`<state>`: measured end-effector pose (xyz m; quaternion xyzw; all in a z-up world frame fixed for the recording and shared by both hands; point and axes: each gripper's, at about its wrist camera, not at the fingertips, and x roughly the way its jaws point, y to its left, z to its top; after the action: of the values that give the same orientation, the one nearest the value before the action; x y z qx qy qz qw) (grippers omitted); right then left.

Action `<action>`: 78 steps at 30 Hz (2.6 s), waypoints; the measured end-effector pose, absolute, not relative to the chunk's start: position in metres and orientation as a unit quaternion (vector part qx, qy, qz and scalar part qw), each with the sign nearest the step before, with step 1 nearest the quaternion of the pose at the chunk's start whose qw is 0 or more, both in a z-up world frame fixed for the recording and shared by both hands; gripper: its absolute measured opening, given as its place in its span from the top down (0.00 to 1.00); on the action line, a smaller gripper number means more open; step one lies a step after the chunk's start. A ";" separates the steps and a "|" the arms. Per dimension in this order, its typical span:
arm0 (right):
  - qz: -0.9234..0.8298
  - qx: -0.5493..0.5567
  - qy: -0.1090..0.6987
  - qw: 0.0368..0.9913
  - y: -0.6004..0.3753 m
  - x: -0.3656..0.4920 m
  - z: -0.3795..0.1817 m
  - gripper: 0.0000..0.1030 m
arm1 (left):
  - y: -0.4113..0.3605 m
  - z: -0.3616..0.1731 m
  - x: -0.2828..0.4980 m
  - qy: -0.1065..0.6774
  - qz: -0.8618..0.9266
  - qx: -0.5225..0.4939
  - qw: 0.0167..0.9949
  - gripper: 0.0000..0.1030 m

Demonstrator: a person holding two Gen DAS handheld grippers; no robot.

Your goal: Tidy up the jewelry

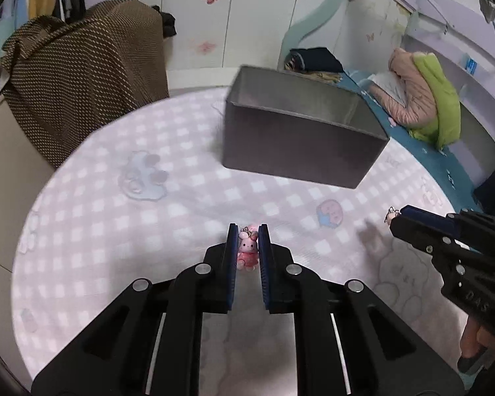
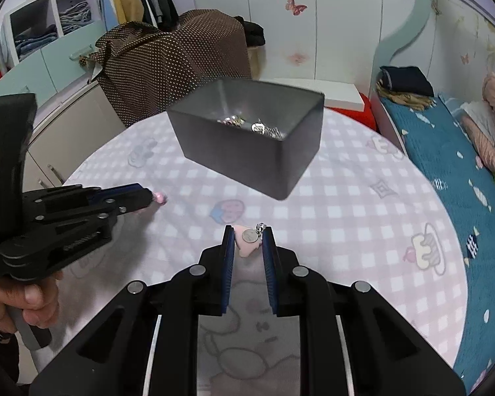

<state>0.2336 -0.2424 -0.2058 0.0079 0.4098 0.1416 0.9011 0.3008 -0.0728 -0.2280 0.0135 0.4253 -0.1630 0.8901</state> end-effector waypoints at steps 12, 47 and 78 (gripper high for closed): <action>0.169 -0.029 0.359 0.917 -0.227 0.239 -0.147 0.85 | -0.052 -0.152 0.283 0.356 -0.159 0.024 0.920 0.88; 0.186 -0.005 0.375 0.908 -0.238 0.351 -0.070 0.84 | -0.123 -0.071 0.416 0.352 -0.225 0.042 0.908 0.88; 0.130 0.084 0.368 0.917 -0.277 0.322 -0.071 0.07 | -0.080 -0.044 0.358 0.290 -0.125 0.046 0.948 0.05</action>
<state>0.3222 -0.2770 -0.0713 0.0842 0.3679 0.1301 0.9169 0.3577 -0.0801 -0.0444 0.0458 0.2895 -0.1250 0.9479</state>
